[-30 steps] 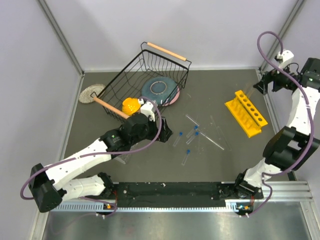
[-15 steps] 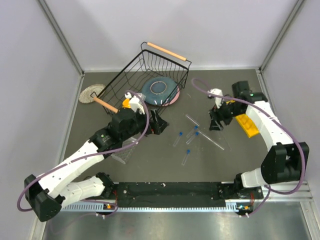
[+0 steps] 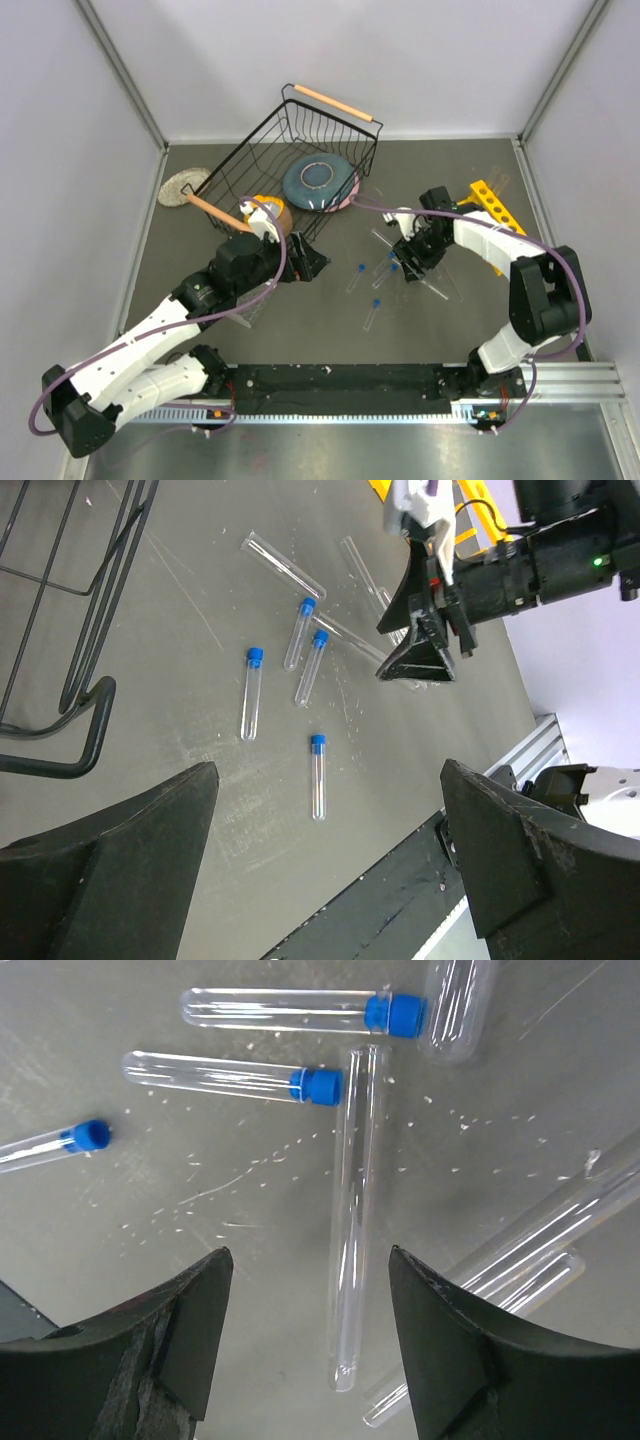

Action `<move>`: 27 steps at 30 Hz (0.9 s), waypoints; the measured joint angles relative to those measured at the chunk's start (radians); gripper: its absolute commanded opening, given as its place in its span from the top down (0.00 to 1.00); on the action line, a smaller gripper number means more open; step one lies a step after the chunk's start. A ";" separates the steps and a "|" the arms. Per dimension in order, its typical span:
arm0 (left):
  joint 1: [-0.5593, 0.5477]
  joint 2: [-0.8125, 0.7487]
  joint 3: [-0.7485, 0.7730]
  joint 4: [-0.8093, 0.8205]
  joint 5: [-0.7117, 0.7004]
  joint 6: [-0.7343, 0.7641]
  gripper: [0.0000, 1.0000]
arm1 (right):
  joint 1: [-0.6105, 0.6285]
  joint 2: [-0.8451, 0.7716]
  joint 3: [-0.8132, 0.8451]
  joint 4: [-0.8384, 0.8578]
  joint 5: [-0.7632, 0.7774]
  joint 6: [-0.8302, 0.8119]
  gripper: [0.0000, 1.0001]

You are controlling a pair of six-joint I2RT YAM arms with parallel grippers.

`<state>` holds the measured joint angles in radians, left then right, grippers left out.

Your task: Organize the chemistry lab equipment

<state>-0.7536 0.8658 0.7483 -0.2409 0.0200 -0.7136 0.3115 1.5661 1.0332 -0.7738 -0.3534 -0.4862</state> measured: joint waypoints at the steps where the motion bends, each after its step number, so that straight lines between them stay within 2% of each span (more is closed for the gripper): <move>1: 0.001 0.000 -0.002 -0.001 0.000 -0.002 0.01 | 0.007 0.010 -0.008 0.012 0.015 0.004 0.37; 10: 0.005 -0.004 -0.015 0.002 -0.001 -0.019 0.01 | 0.034 0.049 -0.060 0.091 0.118 0.027 0.48; 22: 0.006 -0.011 -0.041 0.004 0.002 -0.023 0.01 | 0.068 0.079 -0.064 0.145 0.240 0.038 0.70; 23: 0.006 -0.014 -0.045 0.005 0.002 -0.024 0.01 | 0.068 0.079 -0.064 0.146 0.245 0.038 0.74; 27: 0.006 -0.022 -0.050 0.005 0.002 -0.026 0.01 | 0.068 0.079 -0.064 0.150 0.249 0.043 0.82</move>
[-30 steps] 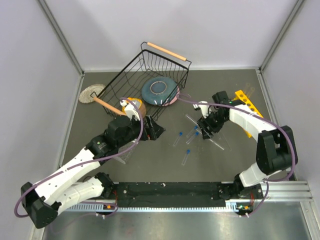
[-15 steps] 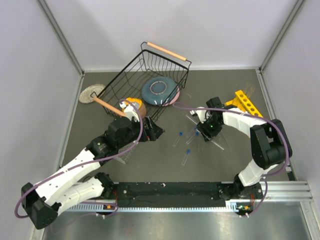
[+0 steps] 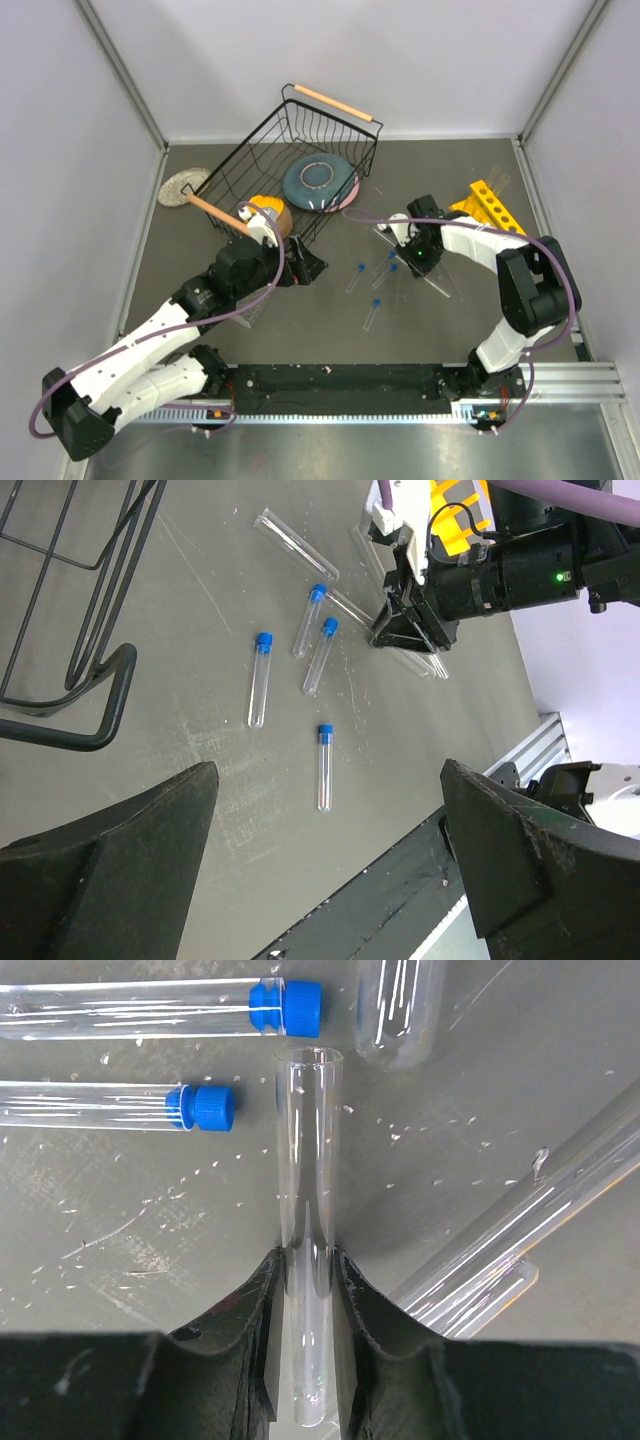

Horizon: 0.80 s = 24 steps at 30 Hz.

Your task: Organize the chemistry lab equipment

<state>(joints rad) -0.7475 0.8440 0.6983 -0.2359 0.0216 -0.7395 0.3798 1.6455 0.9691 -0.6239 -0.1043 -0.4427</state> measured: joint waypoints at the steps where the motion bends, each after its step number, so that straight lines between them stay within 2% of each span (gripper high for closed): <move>1: 0.000 -0.002 0.000 0.000 0.000 0.000 0.01 | 0.000 0.000 0.000 0.000 0.000 0.002 0.83; 9: 0.000 -0.005 0.000 0.000 0.000 0.000 0.01 | 0.000 -0.027 0.000 -0.033 -0.064 0.017 0.88; 14: 0.000 -0.005 0.000 0.000 0.008 0.001 0.01 | -0.028 -0.141 0.014 -0.120 -0.161 0.017 0.88; 18: 0.000 -0.004 0.000 0.006 0.017 0.001 0.01 | -0.105 -0.284 0.056 -0.152 -0.265 0.002 0.87; 24: 0.001 0.023 0.002 0.041 0.046 0.007 0.01 | -0.285 -0.538 0.080 -0.134 -0.418 -0.028 0.87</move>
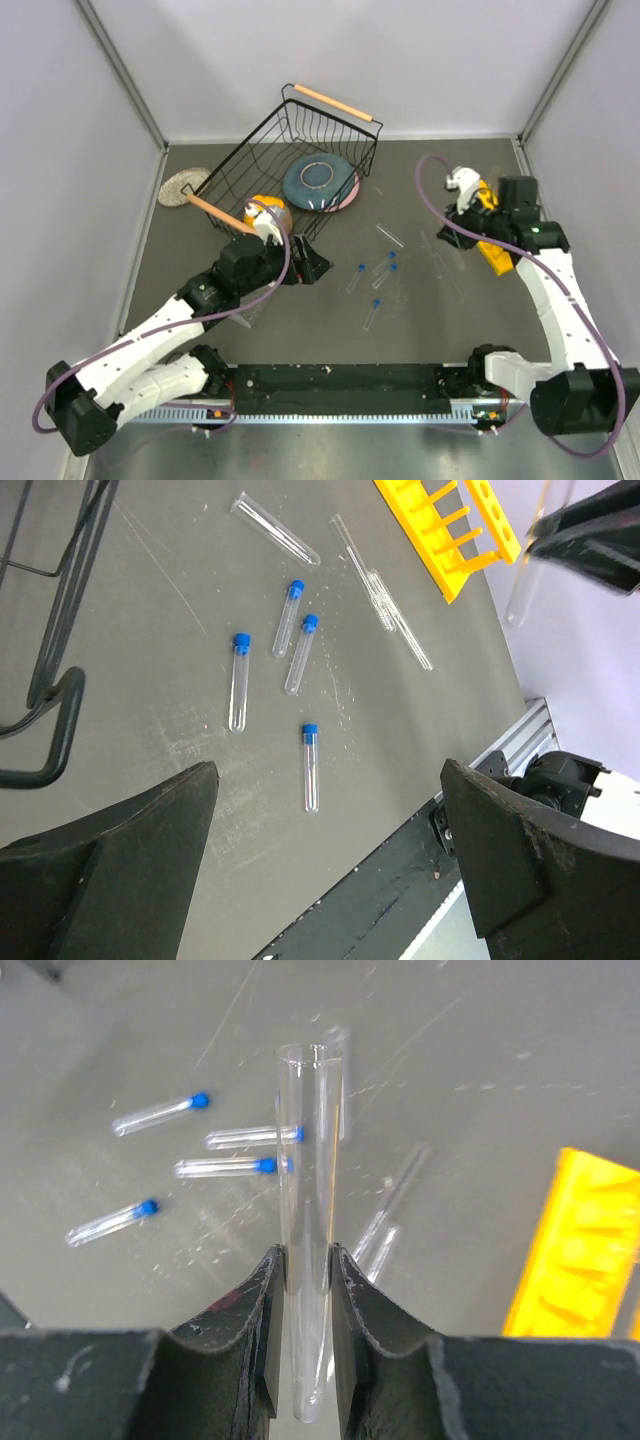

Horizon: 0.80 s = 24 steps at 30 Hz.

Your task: Organize the chemistry lab equipment

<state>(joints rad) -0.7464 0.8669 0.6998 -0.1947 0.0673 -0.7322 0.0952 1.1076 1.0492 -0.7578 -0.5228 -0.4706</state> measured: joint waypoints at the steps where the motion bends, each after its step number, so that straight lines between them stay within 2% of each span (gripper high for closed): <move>1: 0.000 0.011 0.001 0.008 0.006 0.002 0.01 | -0.032 -0.023 0.000 0.011 -0.023 0.000 0.88; 7: 0.000 0.089 0.023 0.065 0.081 0.032 0.02 | -0.276 -0.064 -0.006 0.179 -0.105 0.069 0.87; 10: -0.010 0.167 0.065 0.134 0.130 0.055 0.02 | -0.329 -0.064 -0.008 0.251 -0.135 0.132 0.87; 17: -0.128 0.466 0.277 0.344 0.134 0.162 0.02 | -0.299 -0.058 -0.016 0.342 -0.266 0.445 0.87; 24: -0.193 0.672 0.412 0.502 0.085 0.163 0.04 | -0.214 -0.062 -0.055 0.385 -0.294 0.760 0.87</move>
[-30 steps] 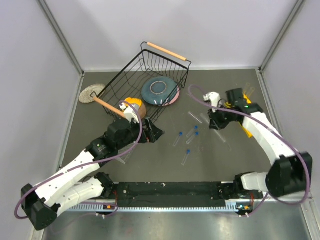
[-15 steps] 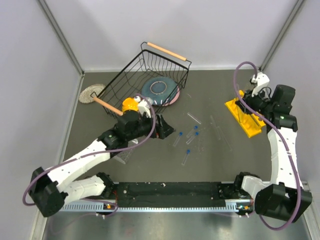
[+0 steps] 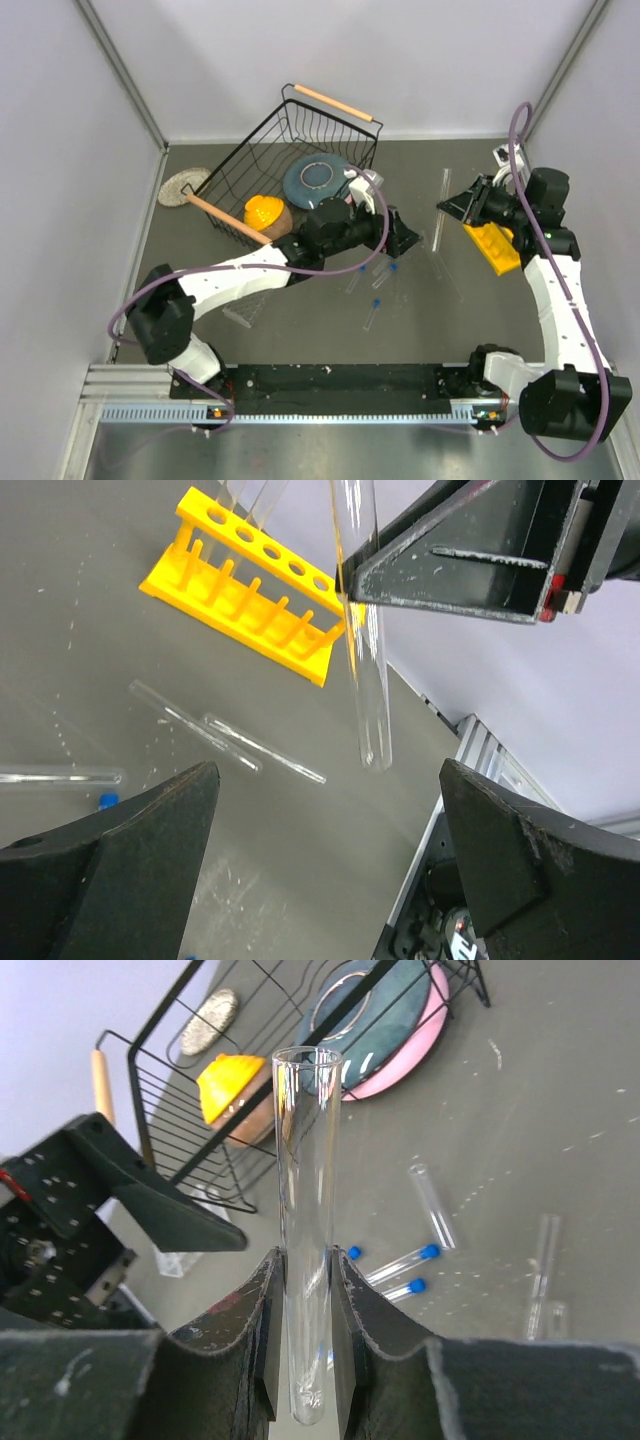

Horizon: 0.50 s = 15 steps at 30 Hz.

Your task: Organize the chemistry lab equipment

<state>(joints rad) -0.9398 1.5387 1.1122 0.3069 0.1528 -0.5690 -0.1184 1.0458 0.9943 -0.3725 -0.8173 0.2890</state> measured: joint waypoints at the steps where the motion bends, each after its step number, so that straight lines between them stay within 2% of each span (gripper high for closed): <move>1: -0.005 0.013 0.012 0.005 -0.010 -0.004 0.05 | 0.007 0.001 0.000 0.003 0.000 0.032 0.87; 2: -0.010 0.028 0.028 0.005 -0.018 -0.009 0.09 | 0.012 0.002 0.000 0.008 -0.001 0.063 0.87; 5: -0.025 0.064 0.082 -0.016 -0.048 -0.020 0.14 | 0.026 0.003 -0.008 0.028 -0.001 0.129 0.87; 15: -0.066 0.179 0.292 -0.232 -0.125 -0.025 0.32 | 0.039 0.003 -0.064 0.061 -0.002 0.236 0.87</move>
<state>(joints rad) -1.0058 1.7172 1.4044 0.0746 0.0280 -0.5938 -0.0799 1.0485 0.9306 -0.3111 -0.8196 0.5247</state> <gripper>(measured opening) 0.742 0.212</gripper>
